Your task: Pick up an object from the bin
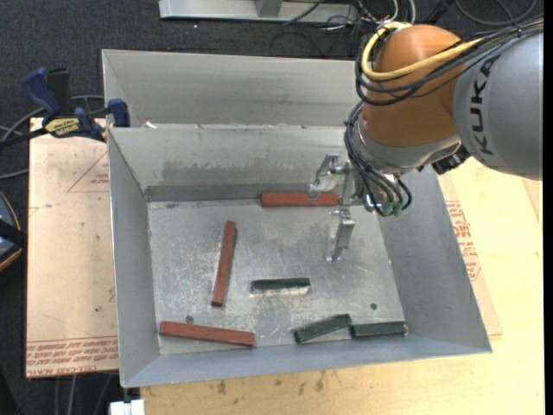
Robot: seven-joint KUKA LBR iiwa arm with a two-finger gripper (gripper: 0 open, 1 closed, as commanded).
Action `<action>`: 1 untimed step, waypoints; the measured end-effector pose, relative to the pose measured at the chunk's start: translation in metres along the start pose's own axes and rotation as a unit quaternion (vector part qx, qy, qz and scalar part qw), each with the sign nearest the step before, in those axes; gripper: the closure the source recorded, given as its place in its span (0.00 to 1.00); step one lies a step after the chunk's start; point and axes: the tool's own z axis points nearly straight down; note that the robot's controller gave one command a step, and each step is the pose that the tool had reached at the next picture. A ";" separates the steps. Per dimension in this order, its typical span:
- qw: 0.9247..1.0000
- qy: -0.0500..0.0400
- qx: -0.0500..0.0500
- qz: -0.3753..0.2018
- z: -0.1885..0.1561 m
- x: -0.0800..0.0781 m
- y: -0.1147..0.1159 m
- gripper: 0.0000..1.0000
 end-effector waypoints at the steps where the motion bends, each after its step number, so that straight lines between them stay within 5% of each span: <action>1: 1.000 -0.004 0.000 0.000 -0.005 -0.001 0.000 0.00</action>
Offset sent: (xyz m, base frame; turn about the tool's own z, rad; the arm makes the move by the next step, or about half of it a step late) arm -0.0498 0.0243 -0.0653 -0.0725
